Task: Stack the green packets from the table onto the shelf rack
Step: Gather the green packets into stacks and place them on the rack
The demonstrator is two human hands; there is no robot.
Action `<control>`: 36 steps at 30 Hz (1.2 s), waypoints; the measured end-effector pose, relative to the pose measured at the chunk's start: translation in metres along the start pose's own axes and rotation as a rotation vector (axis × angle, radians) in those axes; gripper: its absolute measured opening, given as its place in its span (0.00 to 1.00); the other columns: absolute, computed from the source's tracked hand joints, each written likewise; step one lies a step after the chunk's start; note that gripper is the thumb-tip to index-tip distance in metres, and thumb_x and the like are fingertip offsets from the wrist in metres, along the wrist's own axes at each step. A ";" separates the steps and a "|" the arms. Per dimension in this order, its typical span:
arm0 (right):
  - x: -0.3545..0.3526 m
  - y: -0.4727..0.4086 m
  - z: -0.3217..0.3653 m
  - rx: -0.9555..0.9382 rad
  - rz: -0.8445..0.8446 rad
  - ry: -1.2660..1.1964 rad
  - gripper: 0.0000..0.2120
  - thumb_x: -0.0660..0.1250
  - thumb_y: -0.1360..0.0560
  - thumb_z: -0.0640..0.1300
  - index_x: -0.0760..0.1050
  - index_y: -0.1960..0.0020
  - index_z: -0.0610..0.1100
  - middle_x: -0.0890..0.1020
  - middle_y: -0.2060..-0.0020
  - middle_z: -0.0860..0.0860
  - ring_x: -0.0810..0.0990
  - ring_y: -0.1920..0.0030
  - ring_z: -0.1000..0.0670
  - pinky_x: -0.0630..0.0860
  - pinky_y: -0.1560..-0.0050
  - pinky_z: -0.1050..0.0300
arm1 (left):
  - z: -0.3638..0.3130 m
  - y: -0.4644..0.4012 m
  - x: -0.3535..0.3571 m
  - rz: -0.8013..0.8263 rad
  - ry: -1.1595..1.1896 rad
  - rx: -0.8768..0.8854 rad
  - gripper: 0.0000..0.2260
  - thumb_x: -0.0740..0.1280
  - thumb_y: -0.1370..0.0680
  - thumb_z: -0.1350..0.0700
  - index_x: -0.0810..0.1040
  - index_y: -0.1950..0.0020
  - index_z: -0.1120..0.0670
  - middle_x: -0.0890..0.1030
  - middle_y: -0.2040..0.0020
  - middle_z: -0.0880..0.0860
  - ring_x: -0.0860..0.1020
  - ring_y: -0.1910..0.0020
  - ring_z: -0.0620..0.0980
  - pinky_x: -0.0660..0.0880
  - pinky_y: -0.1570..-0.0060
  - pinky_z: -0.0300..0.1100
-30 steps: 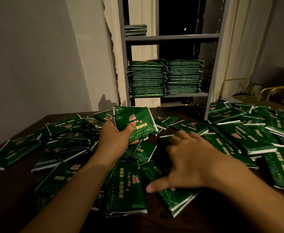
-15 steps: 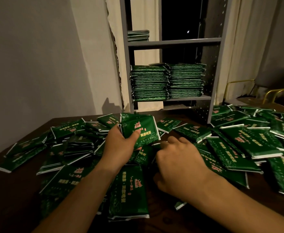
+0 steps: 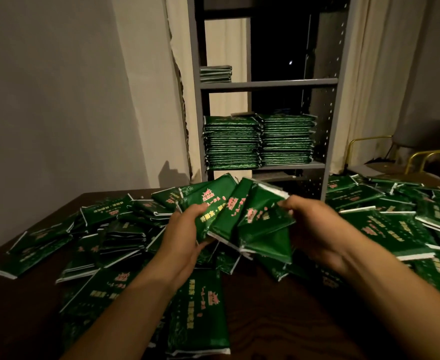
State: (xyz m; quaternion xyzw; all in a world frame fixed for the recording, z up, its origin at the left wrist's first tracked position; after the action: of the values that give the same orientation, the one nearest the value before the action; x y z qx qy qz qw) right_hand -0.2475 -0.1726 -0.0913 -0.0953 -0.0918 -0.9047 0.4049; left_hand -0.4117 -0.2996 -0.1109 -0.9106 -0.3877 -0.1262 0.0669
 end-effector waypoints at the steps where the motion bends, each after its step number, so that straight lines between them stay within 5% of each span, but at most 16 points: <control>1: -0.001 -0.006 -0.007 0.011 0.007 -0.022 0.14 0.62 0.23 0.37 0.76 0.39 0.33 0.81 0.42 0.33 0.77 0.49 0.40 0.82 0.46 0.49 | 0.001 0.000 0.001 0.032 0.051 -0.021 0.14 0.66 0.20 0.53 0.78 0.36 0.57 0.84 0.42 0.57 0.83 0.42 0.55 0.77 0.39 0.57; 5: 0.004 -0.015 -0.025 0.014 -0.036 0.004 0.07 0.64 0.23 0.32 0.74 0.45 0.34 0.81 0.61 0.43 0.79 0.64 0.51 0.80 0.65 0.60 | 0.005 0.005 0.009 0.216 0.025 -0.066 0.16 0.65 0.20 0.47 0.79 0.36 0.54 0.85 0.42 0.57 0.84 0.43 0.55 0.78 0.40 0.54; 8: 0.008 -0.014 -0.028 -0.021 -0.075 0.000 0.11 0.64 0.23 0.31 0.74 0.41 0.35 0.86 0.56 0.44 0.85 0.60 0.48 0.81 0.62 0.57 | 0.010 0.004 0.010 0.197 -0.101 0.022 0.18 0.75 0.26 0.57 0.77 0.37 0.53 0.85 0.44 0.54 0.85 0.45 0.53 0.78 0.40 0.56; 12: 0.008 -0.007 -0.021 -0.097 -0.051 0.198 0.12 0.73 0.26 0.42 0.76 0.44 0.42 0.86 0.52 0.45 0.86 0.55 0.46 0.81 0.59 0.53 | 0.010 0.005 0.011 0.155 -0.183 0.076 0.17 0.72 0.25 0.68 0.79 0.40 0.53 0.87 0.48 0.52 0.85 0.48 0.52 0.80 0.44 0.53; 17: 0.003 -0.008 -0.019 -0.255 -0.106 0.296 0.10 0.73 0.26 0.39 0.76 0.46 0.40 0.86 0.53 0.44 0.87 0.56 0.45 0.83 0.59 0.51 | 0.010 0.004 0.011 0.144 0.004 -0.015 0.20 0.70 0.22 0.46 0.76 0.33 0.54 0.84 0.41 0.56 0.84 0.43 0.54 0.78 0.39 0.58; 23: -0.005 -0.012 -0.021 -0.251 -0.039 0.370 0.10 0.72 0.25 0.39 0.77 0.46 0.37 0.87 0.55 0.45 0.87 0.56 0.47 0.82 0.60 0.56 | 0.002 0.002 0.004 0.070 -0.019 0.104 0.11 0.66 0.18 0.56 0.78 0.36 0.54 0.86 0.44 0.52 0.83 0.42 0.52 0.76 0.36 0.59; 27: -0.006 -0.015 -0.023 -0.316 -0.084 0.359 0.16 0.73 0.27 0.45 0.74 0.51 0.32 0.87 0.59 0.45 0.86 0.59 0.46 0.82 0.61 0.53 | 0.001 0.007 0.007 0.184 -0.044 0.118 0.17 0.71 0.24 0.54 0.78 0.35 0.53 0.85 0.42 0.52 0.83 0.41 0.52 0.76 0.37 0.58; 30: -0.006 -0.018 -0.027 -0.406 -0.172 0.383 0.21 0.74 0.33 0.56 0.75 0.57 0.39 0.85 0.62 0.47 0.85 0.61 0.47 0.81 0.61 0.51 | 0.008 0.013 0.014 0.270 -0.190 0.108 0.20 0.76 0.28 0.59 0.77 0.37 0.51 0.86 0.45 0.51 0.85 0.45 0.51 0.80 0.42 0.53; 33: -0.010 -0.018 -0.023 -0.436 -0.098 0.543 0.31 0.80 0.39 0.63 0.72 0.44 0.53 0.82 0.46 0.50 0.84 0.48 0.49 0.83 0.51 0.49 | 0.011 0.011 0.014 0.262 -0.185 0.091 0.14 0.73 0.24 0.60 0.79 0.39 0.51 0.86 0.46 0.51 0.85 0.47 0.50 0.81 0.46 0.50; 36: -0.014 -0.015 -0.013 -0.439 0.073 0.503 0.37 0.82 0.38 0.44 0.69 0.34 0.50 0.82 0.44 0.51 0.84 0.45 0.51 0.83 0.48 0.54 | 0.009 0.011 0.010 0.289 -0.273 0.110 0.16 0.74 0.25 0.58 0.78 0.38 0.50 0.86 0.46 0.49 0.85 0.46 0.48 0.81 0.45 0.47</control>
State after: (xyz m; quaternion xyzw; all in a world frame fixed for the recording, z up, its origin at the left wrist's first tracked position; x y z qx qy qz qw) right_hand -0.2508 -0.1554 -0.1087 0.0426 0.2114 -0.8831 0.4167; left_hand -0.3953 -0.2979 -0.1172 -0.9604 -0.2650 0.0305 0.0808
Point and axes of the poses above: each hand's wrist, its own y-axis away from the middle knuckle, its own x-axis out of the palm, z = x × y, the point moved 2 cm from there along -y, towards the middle knuckle
